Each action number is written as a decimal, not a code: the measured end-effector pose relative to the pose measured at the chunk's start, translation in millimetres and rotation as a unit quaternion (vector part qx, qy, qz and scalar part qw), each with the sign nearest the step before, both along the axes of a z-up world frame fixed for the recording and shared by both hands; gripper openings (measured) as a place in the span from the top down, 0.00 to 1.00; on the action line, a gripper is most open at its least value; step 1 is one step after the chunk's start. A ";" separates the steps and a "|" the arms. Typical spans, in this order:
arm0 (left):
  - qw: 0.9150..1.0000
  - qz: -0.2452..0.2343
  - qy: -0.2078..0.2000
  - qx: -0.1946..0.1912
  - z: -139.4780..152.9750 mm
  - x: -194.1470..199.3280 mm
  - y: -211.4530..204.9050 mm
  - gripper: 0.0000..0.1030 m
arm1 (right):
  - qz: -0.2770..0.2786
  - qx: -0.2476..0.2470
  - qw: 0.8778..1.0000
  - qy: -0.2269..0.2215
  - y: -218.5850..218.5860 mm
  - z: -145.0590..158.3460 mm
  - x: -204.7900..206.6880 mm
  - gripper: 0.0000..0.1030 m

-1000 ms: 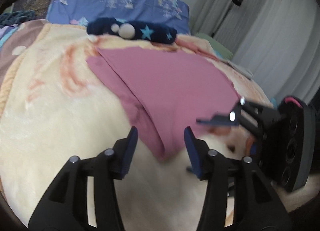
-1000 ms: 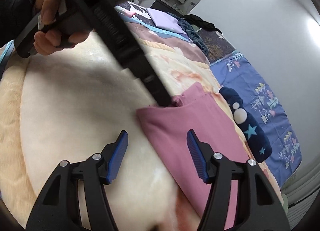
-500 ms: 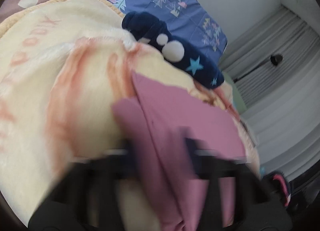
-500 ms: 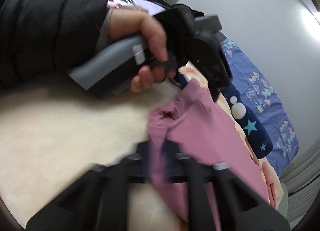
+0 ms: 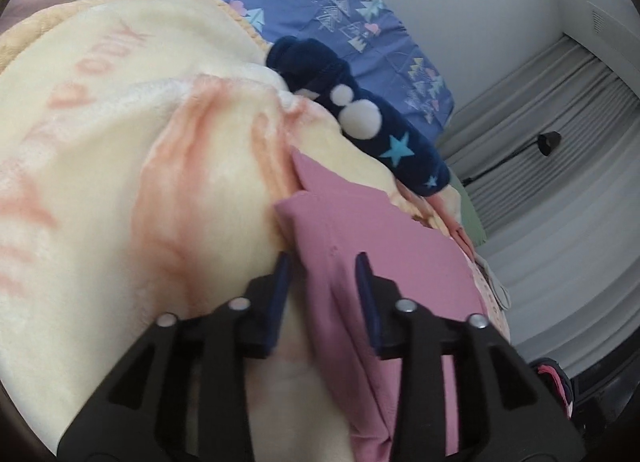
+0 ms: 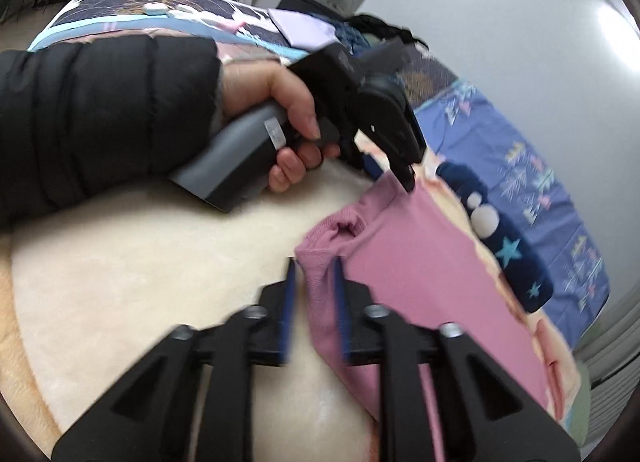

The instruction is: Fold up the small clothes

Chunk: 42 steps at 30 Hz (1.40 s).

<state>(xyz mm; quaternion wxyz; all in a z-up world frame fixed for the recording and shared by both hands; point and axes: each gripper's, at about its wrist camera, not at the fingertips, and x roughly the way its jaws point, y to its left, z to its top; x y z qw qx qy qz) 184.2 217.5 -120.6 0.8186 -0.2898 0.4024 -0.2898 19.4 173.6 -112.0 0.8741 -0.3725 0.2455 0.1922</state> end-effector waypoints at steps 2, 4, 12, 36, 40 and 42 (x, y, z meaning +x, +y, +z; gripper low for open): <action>1.000 -0.018 -0.008 0.005 3.8 -2.3 -6.9 0.43 | -0.004 -0.012 1.000 -0.020 1.4 -1.9 -5.8 0.53; 0.999 -0.030 -0.005 0.031 3.4 3.0 -17.7 0.42 | -0.013 -0.029 0.999 -0.012 5.3 -11.0 -0.1 0.53; 0.999 -0.017 0.032 0.039 -6.6 29.6 -24.5 0.89 | -0.050 -0.004 0.998 0.028 5.5 -17.7 35.6 0.95; 0.984 -0.022 -0.035 0.172 101.3 18.9 -133.8 0.90 | -0.135 0.236 0.962 0.003 -124.9 71.4 27.2 0.96; 0.981 -0.027 -0.039 0.188 108.6 17.7 -161.1 0.90 | -0.148 0.268 0.952 0.013 -151.4 74.3 25.5 0.96; 0.980 -0.031 -0.041 0.195 111.9 17.2 -175.9 0.90 | -0.153 0.284 0.946 0.018 -164.4 75.4 24.1 0.96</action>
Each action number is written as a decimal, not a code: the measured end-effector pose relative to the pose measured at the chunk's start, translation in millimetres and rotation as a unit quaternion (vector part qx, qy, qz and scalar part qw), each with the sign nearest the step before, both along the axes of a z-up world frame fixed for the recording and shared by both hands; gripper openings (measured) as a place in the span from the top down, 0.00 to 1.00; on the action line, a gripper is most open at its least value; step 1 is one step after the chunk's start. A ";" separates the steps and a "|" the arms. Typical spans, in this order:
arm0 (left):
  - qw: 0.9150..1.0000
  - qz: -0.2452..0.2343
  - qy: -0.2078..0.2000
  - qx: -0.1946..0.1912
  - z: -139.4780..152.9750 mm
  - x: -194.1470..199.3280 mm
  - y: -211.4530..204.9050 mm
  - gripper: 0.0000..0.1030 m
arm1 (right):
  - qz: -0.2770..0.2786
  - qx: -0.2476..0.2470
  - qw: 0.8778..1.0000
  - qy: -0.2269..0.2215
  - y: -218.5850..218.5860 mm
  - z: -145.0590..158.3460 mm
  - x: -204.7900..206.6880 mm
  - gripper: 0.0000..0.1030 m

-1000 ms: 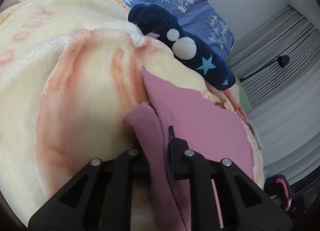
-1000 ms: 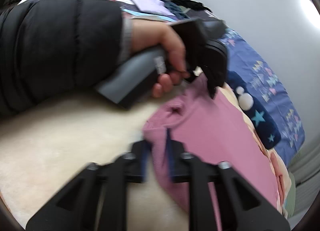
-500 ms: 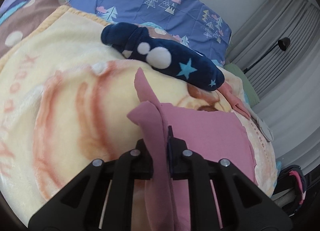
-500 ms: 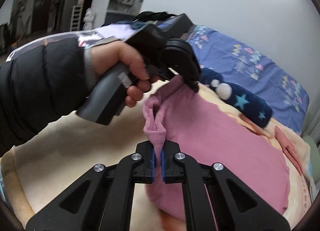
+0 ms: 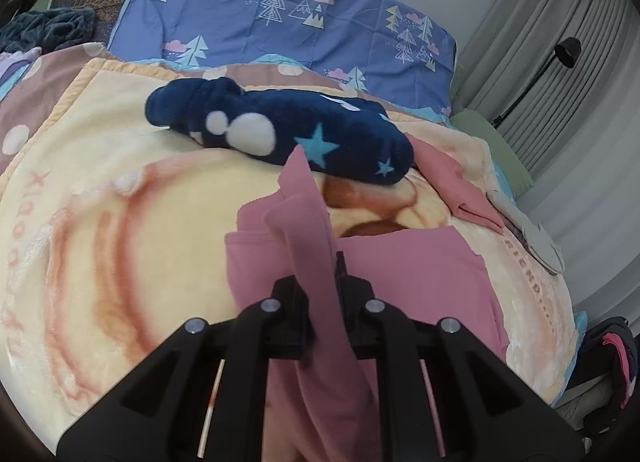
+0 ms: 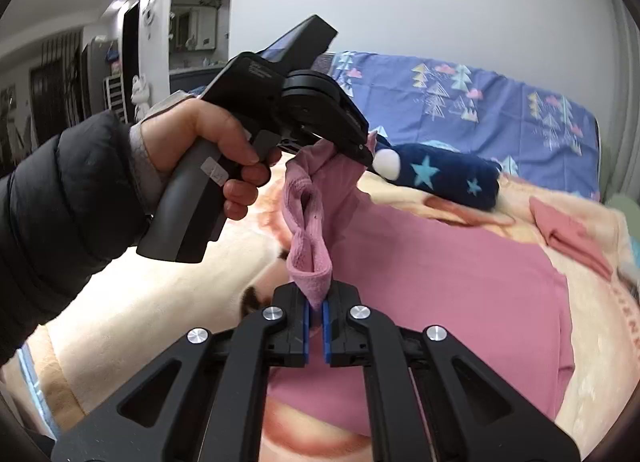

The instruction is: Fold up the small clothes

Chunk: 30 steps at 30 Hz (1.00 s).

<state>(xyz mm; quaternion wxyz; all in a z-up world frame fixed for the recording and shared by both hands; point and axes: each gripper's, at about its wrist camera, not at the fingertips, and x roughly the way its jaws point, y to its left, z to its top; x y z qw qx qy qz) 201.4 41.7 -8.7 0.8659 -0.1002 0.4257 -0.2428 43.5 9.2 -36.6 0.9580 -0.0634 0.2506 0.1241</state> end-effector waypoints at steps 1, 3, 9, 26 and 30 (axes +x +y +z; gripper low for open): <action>1.000 -0.001 -0.001 0.003 1.7 -0.3 -6.3 0.90 | -0.003 0.010 1.000 0.002 -8.5 0.6 -1.2 0.96; 1.000 -0.003 -0.002 0.008 5.5 -0.6 -20.1 0.90 | -0.009 0.032 0.999 0.005 -24.8 1.4 -4.8 0.96; 0.999 -0.023 -0.006 0.032 15.3 -0.2 -81.0 0.90 | -0.029 0.099 0.995 0.012 -73.4 2.7 -14.8 0.96; 0.981 -0.096 0.001 0.168 -22.4 -2.3 -264.9 0.91 | -0.110 0.199 0.973 0.038 -196.6 -27.9 -49.9 0.96; 0.976 -0.105 -0.016 0.191 -27.0 -7.4 -291.8 0.91 | -0.125 0.239 0.962 0.051 -219.9 -36.9 -55.2 0.96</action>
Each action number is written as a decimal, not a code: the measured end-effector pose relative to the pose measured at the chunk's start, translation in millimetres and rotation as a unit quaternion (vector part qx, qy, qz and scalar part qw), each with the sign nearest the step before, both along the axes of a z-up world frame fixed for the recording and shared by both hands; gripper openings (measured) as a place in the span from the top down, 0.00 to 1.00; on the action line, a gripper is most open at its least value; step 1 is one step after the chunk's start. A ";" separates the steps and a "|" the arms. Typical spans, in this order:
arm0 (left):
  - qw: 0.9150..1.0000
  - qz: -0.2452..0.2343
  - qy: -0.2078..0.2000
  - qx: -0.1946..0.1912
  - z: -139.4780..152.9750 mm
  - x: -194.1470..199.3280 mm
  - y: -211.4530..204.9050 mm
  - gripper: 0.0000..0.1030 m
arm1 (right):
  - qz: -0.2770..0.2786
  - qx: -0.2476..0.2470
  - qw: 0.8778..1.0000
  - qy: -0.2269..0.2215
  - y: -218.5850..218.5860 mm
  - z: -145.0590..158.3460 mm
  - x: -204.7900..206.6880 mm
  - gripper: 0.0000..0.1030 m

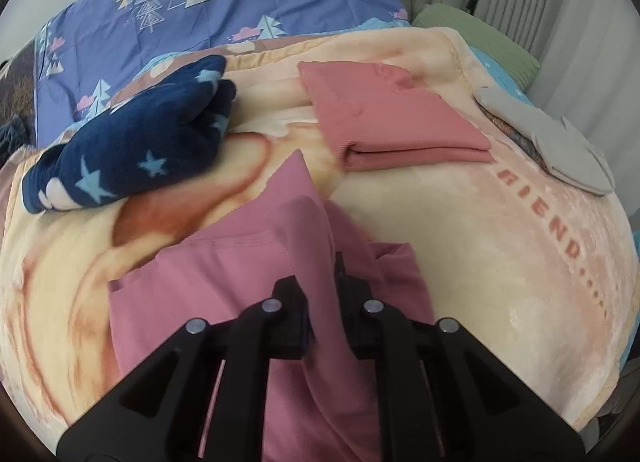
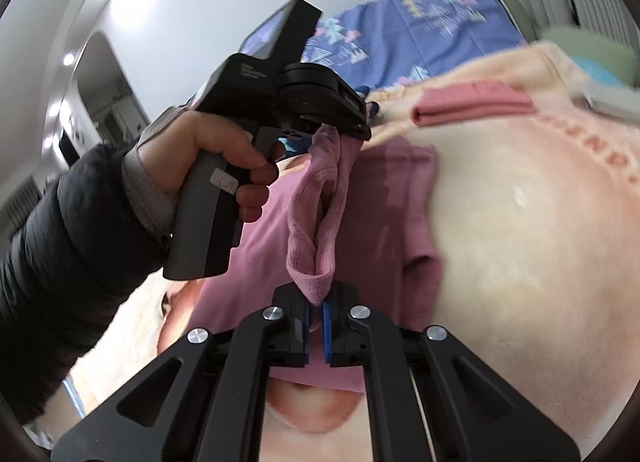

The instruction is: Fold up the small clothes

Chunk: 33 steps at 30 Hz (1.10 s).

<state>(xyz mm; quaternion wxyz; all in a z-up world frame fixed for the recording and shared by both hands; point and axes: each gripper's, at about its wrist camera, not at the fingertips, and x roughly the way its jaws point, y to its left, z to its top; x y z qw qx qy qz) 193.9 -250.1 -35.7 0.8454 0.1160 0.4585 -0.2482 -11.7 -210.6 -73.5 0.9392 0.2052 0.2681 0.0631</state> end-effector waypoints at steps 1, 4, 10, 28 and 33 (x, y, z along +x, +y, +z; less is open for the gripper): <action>1.000 -0.003 -0.001 0.015 -3.7 0.3 -8.3 0.91 | -0.003 0.011 1.000 0.002 -6.2 -1.8 -0.9 0.96; 0.999 -0.001 0.009 0.051 -18.0 4.5 -25.0 0.83 | -0.008 0.021 1.000 0.018 -15.6 -8.8 0.0 0.96; 0.998 -0.016 -0.039 0.039 -4.6 -12.0 -29.3 0.34 | 0.007 0.072 0.996 0.058 -29.5 -28.8 -0.5 0.95; 0.993 -0.035 -0.098 0.051 -6.7 -205.1 156.6 0.21 | 0.018 0.089 0.993 0.073 -42.5 -25.9 -1.6 0.78; 0.993 -0.035 -0.095 0.063 -31.4 -224.9 166.3 0.21 | 0.009 0.081 0.995 0.061 -37.2 -11.3 0.1 0.94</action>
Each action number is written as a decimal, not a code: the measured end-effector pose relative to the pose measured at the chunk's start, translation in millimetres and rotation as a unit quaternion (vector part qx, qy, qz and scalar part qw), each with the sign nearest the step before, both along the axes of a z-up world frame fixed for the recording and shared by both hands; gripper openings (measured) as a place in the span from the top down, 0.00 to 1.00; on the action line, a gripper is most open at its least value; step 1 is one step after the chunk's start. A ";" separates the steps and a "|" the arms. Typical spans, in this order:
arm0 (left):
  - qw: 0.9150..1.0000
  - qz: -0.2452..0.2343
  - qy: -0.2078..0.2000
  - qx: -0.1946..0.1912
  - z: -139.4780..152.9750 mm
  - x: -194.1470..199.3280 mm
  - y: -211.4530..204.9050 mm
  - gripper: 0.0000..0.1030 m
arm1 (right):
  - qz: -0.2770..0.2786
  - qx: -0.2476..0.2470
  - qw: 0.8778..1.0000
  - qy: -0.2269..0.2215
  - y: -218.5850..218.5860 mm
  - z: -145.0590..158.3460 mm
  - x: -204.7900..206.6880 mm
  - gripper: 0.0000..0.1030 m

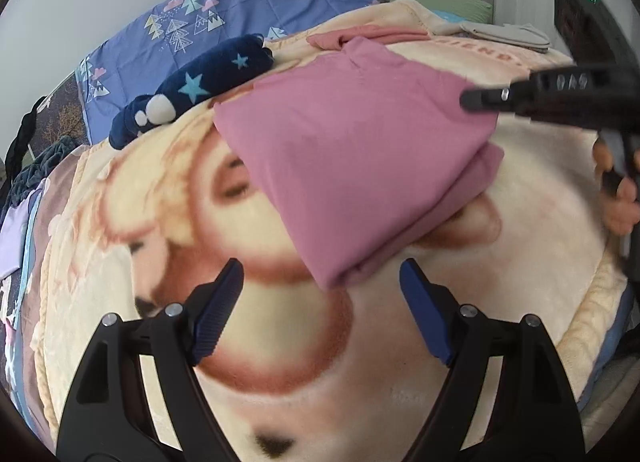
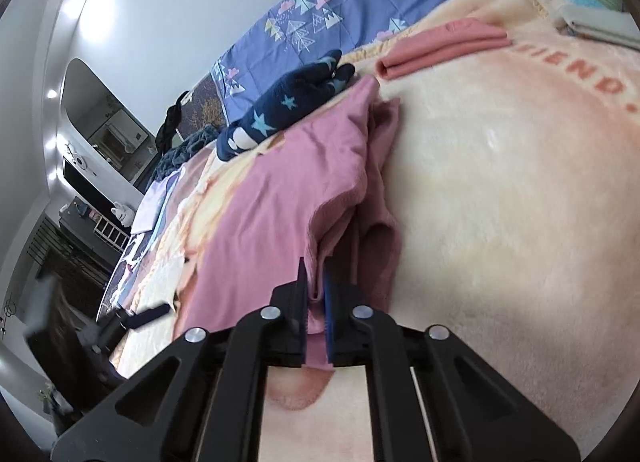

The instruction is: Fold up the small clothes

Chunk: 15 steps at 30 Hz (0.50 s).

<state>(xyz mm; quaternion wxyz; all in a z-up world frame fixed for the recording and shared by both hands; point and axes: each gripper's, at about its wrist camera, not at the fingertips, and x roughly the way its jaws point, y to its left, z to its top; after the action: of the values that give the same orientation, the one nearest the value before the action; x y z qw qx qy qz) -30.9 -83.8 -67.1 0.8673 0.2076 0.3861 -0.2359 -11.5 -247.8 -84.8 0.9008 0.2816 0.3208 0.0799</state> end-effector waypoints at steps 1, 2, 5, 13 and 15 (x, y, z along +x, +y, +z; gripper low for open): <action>1.000 0.005 -0.001 0.001 -3.5 1.2 -0.4 0.21 | -0.002 0.002 1.000 -0.005 0.5 3.8 1.7 0.94; 1.000 0.009 -0.004 0.002 -5.5 1.6 -0.3 0.21 | -0.002 0.007 1.000 -0.009 1.1 8.2 0.5 0.95; 0.999 0.028 -0.013 -0.015 -3.6 5.1 2.7 0.21 | 0.001 0.035 0.999 -0.026 -2.2 23.3 -5.0 0.95; 0.994 0.085 -0.005 -0.061 -2.7 17.9 41.4 0.21 | -0.006 0.047 0.999 0.002 -11.4 16.5 -19.2 0.95; 0.993 0.091 0.007 -0.069 -5.9 18.2 46.1 0.21 | 0.001 0.033 0.998 0.046 -10.2 -3.9 -13.8 0.94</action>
<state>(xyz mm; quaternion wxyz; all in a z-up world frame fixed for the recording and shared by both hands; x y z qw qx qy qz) -12.7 -37.7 -73.0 0.8948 0.1100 0.3918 -0.1837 -25.3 -258.1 -88.7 0.8751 0.3143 0.3596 0.0785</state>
